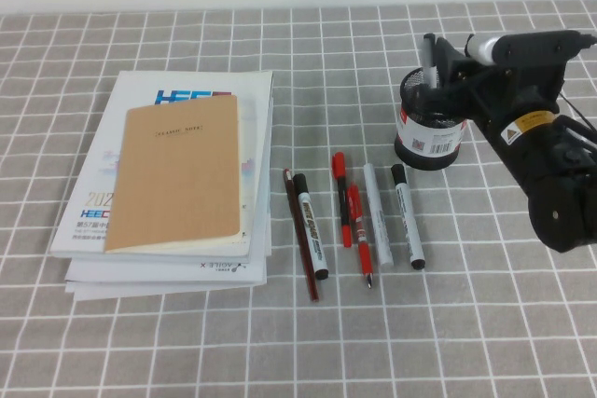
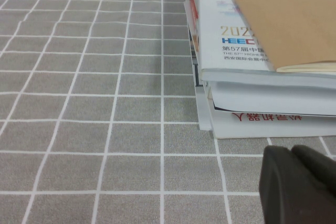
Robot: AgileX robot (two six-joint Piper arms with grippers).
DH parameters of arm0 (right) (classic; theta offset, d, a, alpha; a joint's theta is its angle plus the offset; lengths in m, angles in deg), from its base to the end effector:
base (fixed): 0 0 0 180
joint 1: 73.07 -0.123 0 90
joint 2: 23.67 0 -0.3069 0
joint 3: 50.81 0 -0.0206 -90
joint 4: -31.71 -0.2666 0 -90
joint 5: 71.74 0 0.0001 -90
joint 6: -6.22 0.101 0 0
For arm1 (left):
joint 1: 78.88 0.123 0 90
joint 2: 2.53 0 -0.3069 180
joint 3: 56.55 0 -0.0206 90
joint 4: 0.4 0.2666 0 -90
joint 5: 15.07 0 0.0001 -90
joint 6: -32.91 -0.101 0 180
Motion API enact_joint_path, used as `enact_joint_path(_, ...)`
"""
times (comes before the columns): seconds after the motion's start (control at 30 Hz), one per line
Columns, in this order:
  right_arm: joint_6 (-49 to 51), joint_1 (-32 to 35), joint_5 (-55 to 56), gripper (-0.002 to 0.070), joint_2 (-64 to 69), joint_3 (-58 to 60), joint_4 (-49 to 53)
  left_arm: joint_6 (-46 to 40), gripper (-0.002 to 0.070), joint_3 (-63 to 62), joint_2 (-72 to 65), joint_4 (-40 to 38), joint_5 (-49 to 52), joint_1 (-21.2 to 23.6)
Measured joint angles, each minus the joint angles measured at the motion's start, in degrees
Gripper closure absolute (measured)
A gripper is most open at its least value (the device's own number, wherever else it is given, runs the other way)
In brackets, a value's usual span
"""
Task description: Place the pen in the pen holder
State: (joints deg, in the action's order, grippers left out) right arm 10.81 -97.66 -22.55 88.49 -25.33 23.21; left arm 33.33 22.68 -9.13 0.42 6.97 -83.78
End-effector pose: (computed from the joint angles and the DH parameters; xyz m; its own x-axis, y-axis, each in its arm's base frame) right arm 0.3784 0.1607 0.2262 -0.0357 0.1766 -0.9836 -0.3104 0.9336 0.1789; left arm 0.0555 -0.0042 0.1671 -0.3052 0.0321 -0.9517 0.0821 0.9966 0.0073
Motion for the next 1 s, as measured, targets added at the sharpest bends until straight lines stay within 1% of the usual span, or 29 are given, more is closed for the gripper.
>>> enact_joint_path(0.1, -0.13, 0.00, -0.28, 0.0418, -0.69, 0.00, 0.04, 0.00, 0.0680, 0.00, 0.00, 0.00, 0.00, 0.00)
enact_joint_path(0.17, -0.13, -0.12, -0.40, 0.0449, -2.32, 0.55, 0.14, 0.00, 0.0680, 0.00, 0.00, 0.00, 0.00, 0.00)
enact_joint_path(0.2, -0.13, -0.26, -0.40, 0.0480, -3.82, 1.20, 0.43, 0.00, 0.0680, 0.00, 0.00, 0.00, 0.00, 0.00)
enact_joint_path(0.3, -0.13, -1.24, -0.40, 0.0610, -9.68, 4.40, 2.17, 0.00, 0.0680, 0.00, 0.00, 0.00, 0.00, 0.00)
enact_joint_path(0.33, -0.13, -1.59, -0.40, 0.0638, -12.13, 5.96, 2.98, 0.00, 0.0680, 0.00, 0.00, 0.00, 0.00, 0.00)
enact_joint_path(0.4, -0.13, -2.31, -0.40, 0.0665, -16.83, 9.45, 4.15, 0.00, 0.0680, 0.00, 0.00, 0.00, 0.00, 0.00)
enact_joint_path(0.5, -0.94, -3.08, -1.05, 0.0681, -25.23, 14.57, 4.68, 0.00, 0.0680, 0.00, 0.00, 0.00, 0.00, 0.00)
enact_joint_path(0.6, -3.01, -3.60, -5.73, 0.0686, -33.82, 18.55, 4.79, 0.00, 0.0680, 0.00, 0.00, 0.00, 0.00, 0.00)
enact_joint_path(0.67, -3.65, -3.61, -11.40, 0.0687, -39.35, 20.00, 4.79, 0.00, 0.0680, 0.00, 0.00, 0.00, 0.00, 0.00)
enact_joint_path(0.83, -4.26, -3.61, -31.41, 0.0688, -52.26, 20.76, 4.86, 0.00, 0.0680, 0.00, 0.00, 0.00, 0.00, 0.00)
enact_joint_path(1.0, -4.59, -3.61, -43.19, 0.0688, -60.77, 20.76, 4.92, 0.00, 0.0680, 0.00, 0.00, 0.00, 0.00, 0.00)
